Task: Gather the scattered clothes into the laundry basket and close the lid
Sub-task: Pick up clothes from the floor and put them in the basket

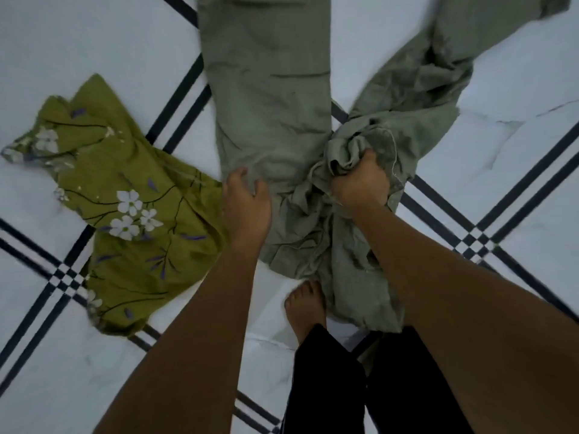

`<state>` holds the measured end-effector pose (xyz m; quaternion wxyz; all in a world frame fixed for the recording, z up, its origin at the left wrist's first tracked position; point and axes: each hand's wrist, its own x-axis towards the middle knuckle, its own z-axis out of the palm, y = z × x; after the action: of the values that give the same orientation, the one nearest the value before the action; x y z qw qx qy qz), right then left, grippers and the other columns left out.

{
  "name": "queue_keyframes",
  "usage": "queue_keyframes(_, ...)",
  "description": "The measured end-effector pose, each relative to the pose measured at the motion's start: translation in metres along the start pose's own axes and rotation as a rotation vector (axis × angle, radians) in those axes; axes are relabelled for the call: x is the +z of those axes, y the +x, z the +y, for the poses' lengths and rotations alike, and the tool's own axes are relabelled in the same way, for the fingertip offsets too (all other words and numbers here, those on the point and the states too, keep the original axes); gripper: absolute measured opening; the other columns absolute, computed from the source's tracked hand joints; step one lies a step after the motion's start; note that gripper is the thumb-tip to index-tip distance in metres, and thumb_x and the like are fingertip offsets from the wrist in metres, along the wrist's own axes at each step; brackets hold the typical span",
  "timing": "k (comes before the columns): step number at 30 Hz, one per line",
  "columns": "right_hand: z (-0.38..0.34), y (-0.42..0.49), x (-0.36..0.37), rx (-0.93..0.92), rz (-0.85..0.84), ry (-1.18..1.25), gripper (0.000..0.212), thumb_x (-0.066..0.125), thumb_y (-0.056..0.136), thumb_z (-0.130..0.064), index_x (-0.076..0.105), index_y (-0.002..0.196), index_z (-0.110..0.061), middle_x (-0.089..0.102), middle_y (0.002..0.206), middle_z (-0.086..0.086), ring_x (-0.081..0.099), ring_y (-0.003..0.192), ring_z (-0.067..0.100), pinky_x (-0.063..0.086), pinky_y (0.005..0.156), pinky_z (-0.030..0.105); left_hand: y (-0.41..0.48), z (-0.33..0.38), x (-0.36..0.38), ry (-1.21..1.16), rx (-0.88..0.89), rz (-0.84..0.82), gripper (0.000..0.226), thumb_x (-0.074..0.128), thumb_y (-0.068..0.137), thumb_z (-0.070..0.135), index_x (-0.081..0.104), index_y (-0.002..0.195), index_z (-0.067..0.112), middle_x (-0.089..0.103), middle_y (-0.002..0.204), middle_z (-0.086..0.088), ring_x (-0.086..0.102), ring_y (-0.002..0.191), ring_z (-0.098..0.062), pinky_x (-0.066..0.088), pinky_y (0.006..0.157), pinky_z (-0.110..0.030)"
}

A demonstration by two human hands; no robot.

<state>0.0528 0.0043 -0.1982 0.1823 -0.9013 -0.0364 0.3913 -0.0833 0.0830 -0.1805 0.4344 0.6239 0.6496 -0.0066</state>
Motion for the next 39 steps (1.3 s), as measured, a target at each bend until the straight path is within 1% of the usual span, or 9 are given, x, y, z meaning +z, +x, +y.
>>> queue_keyframes(6, -0.061, -0.063, -0.013, -0.251, -0.100, -0.015, 0.065, 0.068, 0.080, -0.036, 0.040, 0.132, -0.010, 0.062, 0.118, 0.010, 0.058, 0.110, 0.032, 0.040, 0.085, 0.033, -0.010, -0.014, -0.069, -0.107, -0.179, 0.088, 0.054, 0.048, 0.082, 0.028, 0.046, 0.129, 0.003, 0.055, 0.127, -0.016, 0.051, 0.117, -0.030, 0.042, 0.102, -0.039)
queue_keyframes(10, -0.082, -0.062, 0.009, -0.242, -0.182, 0.067, 0.087, 0.073, 0.078, -0.034, 0.022, 0.144, -0.011, 0.050, 0.136, 0.010, 0.050, 0.125, 0.030, 0.036, 0.096, 0.033, 0.008, -0.046, -0.092, -0.193, -0.335, 0.152, 0.070, 0.060, 0.082, 0.026, 0.031, 0.142, 0.003, 0.043, 0.142, -0.016, 0.043, 0.128, -0.031, 0.038, 0.109, -0.044)
queue_keyframes(13, -0.085, -0.054, 0.040, -0.112, -0.132, -0.052, 0.119, 0.077, 0.069, -0.047, -0.003, 0.151, -0.018, 0.021, 0.155, 0.017, 0.023, 0.143, 0.037, 0.022, 0.113, 0.052, 0.030, -0.079, -0.091, -0.159, -0.375, 0.223, 0.084, 0.067, 0.075, 0.031, 0.028, 0.143, 0.001, 0.037, 0.146, -0.019, 0.035, 0.135, -0.034, 0.030, 0.114, -0.044)
queue_keyframes(19, -0.093, -0.051, 0.112, -0.016, -0.161, -0.283, 0.142, 0.075, 0.058, -0.065, -0.030, 0.144, -0.027, -0.023, 0.154, 0.029, -0.016, 0.143, 0.048, 0.008, 0.106, 0.074, 0.060, -0.112, -0.072, -0.237, -0.434, 0.332, 0.094, 0.071, 0.078, 0.026, 0.011, 0.148, 0.005, 0.023, 0.153, -0.016, 0.023, 0.142, -0.029, 0.023, 0.116, -0.035)
queue_keyframes(22, -0.089, -0.047, 0.137, -0.005, -0.092, -0.381, 0.139, 0.074, 0.061, -0.064, -0.028, 0.146, -0.025, -0.016, 0.155, 0.031, -0.008, 0.143, 0.050, 0.012, 0.105, 0.074, 0.068, -0.116, -0.062, -0.220, -0.442, 0.300, 0.091, 0.068, 0.080, 0.027, 0.012, 0.149, 0.008, 0.022, 0.154, -0.016, 0.025, 0.141, -0.029, 0.024, 0.115, -0.037)
queue_keyframes(26, -0.084, -0.040, 0.152, -0.068, 0.029, -0.418, 0.120, 0.070, 0.071, -0.057, -0.016, 0.150, -0.027, 0.009, 0.155, 0.028, 0.017, 0.139, 0.049, 0.021, 0.104, 0.067, 0.077, -0.121, -0.060, -0.188, -0.345, 0.313, 0.048, 0.062, 0.082, 0.013, 0.049, 0.127, -0.001, 0.056, 0.128, -0.020, 0.053, 0.118, -0.032, 0.043, 0.100, -0.035)
queue_keyframes(32, -0.074, -0.026, 0.088, -0.219, -0.085, -0.282, 0.086, 0.063, 0.083, -0.032, 0.010, 0.150, -0.021, 0.043, 0.143, 0.016, 0.045, 0.128, 0.037, 0.035, 0.106, 0.046, 0.055, -0.088, -0.072, -0.588, -0.308, 0.292, 0.011, 0.052, 0.087, 0.008, 0.061, 0.088, 0.002, 0.059, 0.081, -0.010, 0.052, 0.077, -0.019, 0.048, 0.073, -0.032)
queue_keyframes(35, -0.075, -0.047, 0.047, -0.281, -0.151, -0.073, 0.085, 0.067, 0.081, -0.040, 0.021, 0.148, -0.019, 0.047, 0.143, 0.008, 0.047, 0.130, 0.030, 0.037, 0.107, 0.039, 0.025, -0.047, -0.083, -0.645, -0.247, 0.228, 0.012, 0.052, 0.088, 0.009, 0.061, 0.094, 0.003, 0.055, 0.077, -0.005, 0.048, 0.068, -0.013, 0.044, 0.064, -0.026)
queue_keyframes(39, -0.098, -0.091, -0.016, -0.201, -0.309, 0.399, 0.070, 0.077, 0.076, -0.020, 0.044, 0.136, -0.010, 0.062, 0.117, -0.003, 0.059, 0.113, 0.022, 0.049, 0.098, 0.036, -0.034, 0.026, -0.100, -0.549, -0.095, -0.028, 0.005, 0.051, 0.090, 0.009, 0.055, 0.093, 0.012, 0.050, 0.074, 0.002, 0.045, 0.064, -0.006, 0.037, 0.054, -0.007)
